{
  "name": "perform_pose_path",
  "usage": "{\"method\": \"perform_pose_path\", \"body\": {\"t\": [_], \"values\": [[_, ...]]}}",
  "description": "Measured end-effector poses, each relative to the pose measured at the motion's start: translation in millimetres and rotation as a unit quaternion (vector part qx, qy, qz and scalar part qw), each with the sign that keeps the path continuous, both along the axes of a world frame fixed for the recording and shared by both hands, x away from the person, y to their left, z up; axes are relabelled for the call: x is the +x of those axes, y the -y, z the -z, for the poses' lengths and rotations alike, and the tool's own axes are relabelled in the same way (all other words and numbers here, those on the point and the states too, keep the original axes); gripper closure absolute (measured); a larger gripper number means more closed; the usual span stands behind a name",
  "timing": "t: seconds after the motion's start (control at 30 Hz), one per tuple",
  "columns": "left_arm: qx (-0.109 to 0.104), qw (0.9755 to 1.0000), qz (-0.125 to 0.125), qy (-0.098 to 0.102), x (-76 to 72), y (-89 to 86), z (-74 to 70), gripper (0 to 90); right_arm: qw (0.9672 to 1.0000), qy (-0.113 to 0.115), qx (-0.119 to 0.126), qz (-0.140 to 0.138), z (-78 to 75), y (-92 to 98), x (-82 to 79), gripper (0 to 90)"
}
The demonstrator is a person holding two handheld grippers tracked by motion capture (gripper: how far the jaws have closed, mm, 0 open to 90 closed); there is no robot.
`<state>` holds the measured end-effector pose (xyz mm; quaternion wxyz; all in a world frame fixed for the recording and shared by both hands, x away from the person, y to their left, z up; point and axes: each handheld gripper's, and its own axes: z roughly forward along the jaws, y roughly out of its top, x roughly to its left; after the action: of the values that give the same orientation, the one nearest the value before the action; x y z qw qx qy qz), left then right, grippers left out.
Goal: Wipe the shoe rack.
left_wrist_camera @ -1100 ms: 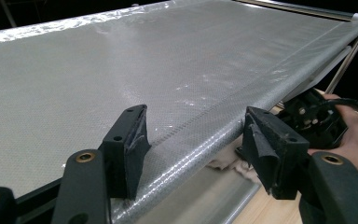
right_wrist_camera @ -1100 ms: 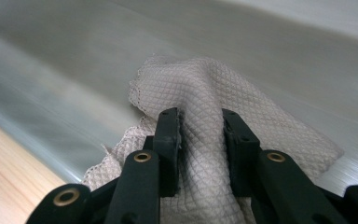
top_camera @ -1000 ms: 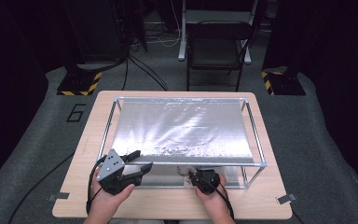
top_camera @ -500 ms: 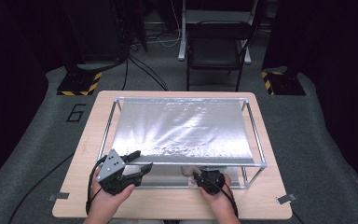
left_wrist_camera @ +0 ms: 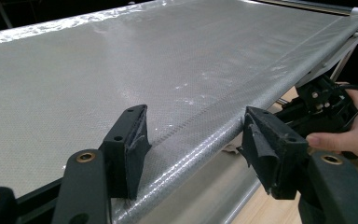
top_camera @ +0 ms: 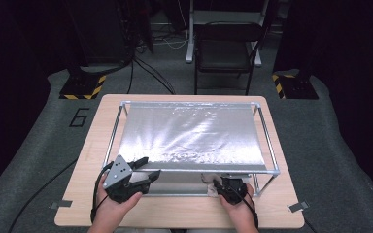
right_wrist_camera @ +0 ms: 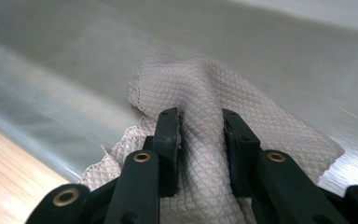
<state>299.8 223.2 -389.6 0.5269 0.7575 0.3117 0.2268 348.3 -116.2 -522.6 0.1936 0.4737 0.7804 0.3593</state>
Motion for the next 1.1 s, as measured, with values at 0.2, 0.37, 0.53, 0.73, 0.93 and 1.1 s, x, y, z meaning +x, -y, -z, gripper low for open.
{"method": "perform_pose_path", "body": {"t": [0.2, 0.37, 0.53, 0.73, 0.93, 1.1], "values": [[0.0, 1.0, 0.0, 0.001, -0.4, -0.1, 0.2, 40.6, 0.9989, -0.002, 0.023, -0.04, -0.8, -31.3, 0.1, 70.0], [-0.001, 1.0, -0.001, 0.003, -0.5, 0.1, 0.6, 40.5, 0.9972, -0.015, 0.055, -0.049, 1.4, -61.3, -2.6, 70.0], [-0.001, 1.0, -0.001, 0.003, -0.5, -0.1, 0.6, 40.5, 0.9973, 0.003, 0.027, -0.069, 1.1, -72.0, 1.2, 68.8], [-0.002, 1.0, -0.002, 0.001, -0.9, -0.3, -0.5, 40.4, 0.9966, 0.001, 0.036, -0.074, 1.6, -74.1, 1.2, 64.3], [-0.003, 0.9999, -0.009, 0.003, -6.3, -1.6, -5.2, 43.5, 0.9967, 0.031, 0.04, -0.063, -0.6, -78.3, -3.4, 53.4], [-0.013, 0.9998, -0.011, -0.004, -16.7, -9.4, -8.3, 44.1, 0.9957, 0.034, 0.075, -0.043, -8.5, -71.1, -10.6, 48.8]]}}
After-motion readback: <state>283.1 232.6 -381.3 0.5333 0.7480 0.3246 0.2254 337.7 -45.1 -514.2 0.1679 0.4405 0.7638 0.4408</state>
